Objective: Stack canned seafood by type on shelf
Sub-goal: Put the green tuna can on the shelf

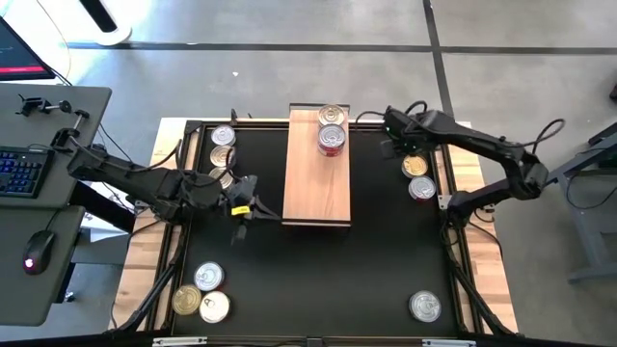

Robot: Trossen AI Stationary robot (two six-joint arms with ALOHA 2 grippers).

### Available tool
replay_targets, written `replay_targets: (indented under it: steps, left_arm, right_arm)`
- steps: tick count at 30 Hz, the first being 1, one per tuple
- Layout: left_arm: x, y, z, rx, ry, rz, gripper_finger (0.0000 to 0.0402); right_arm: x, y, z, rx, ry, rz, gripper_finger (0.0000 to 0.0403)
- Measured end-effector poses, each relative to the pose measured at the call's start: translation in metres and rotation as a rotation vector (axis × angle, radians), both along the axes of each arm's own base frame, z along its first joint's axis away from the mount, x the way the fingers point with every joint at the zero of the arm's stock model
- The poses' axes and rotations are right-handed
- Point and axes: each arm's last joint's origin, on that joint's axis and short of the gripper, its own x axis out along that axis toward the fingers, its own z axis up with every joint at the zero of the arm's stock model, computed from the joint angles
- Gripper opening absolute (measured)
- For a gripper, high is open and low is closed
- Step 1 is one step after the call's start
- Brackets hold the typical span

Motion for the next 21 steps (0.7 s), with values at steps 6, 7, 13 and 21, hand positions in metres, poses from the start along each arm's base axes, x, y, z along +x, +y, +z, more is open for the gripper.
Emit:
replay_targets:
  steps: [6, 7, 13, 21]
  left_arm:
    - [-0.001, -0.003, 0.0, -0.03, 0.003, 0.03, 0.0]
    - [-0.001, -0.003, 0.0, -0.027, 0.001, 0.038, 0.0]
    - [-0.001, -0.002, 0.0, -0.018, -0.003, 0.069, 0.0]
    - [-0.001, 0.001, 0.0, 0.013, -0.013, 0.172, 0.0]
  right_arm:
    - [-0.017, -0.006, -0.06, 0.001, -0.005, -0.149, 0.0024]
    - [-0.018, -0.006, -0.066, -0.006, -0.015, -0.162, 0.0021]
    - [-0.028, -0.009, -0.09, -0.059, -0.044, -0.253, 0.0005]
    - [-0.039, -0.008, -0.108, -0.077, -0.043, -0.307, 0.0001]
